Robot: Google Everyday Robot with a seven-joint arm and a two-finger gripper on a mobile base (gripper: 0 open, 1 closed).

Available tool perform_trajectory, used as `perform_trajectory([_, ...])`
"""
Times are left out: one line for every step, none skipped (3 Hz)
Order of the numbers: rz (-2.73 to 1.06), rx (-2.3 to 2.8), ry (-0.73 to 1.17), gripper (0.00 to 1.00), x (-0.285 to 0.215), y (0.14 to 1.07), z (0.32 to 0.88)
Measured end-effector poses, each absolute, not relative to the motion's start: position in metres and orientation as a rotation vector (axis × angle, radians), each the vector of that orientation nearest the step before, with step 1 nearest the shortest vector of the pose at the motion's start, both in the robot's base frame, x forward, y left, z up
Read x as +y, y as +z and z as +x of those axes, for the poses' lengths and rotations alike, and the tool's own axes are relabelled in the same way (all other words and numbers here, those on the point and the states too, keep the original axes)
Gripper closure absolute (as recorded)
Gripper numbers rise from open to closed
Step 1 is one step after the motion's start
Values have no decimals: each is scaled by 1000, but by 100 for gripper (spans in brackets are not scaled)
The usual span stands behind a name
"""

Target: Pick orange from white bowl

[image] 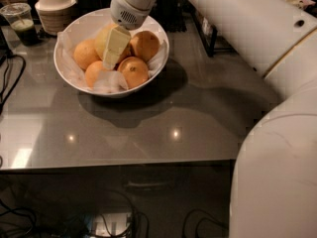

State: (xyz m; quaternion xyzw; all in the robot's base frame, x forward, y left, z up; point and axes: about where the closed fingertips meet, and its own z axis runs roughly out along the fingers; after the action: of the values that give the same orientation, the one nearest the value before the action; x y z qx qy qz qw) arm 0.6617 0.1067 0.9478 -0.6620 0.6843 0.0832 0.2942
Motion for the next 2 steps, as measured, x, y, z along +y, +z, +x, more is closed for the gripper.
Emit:
perform_trajectory([-1733, 1868, 246, 0, 122, 933, 662])
perform_trajectory([-1733, 1868, 246, 0, 122, 933, 662])
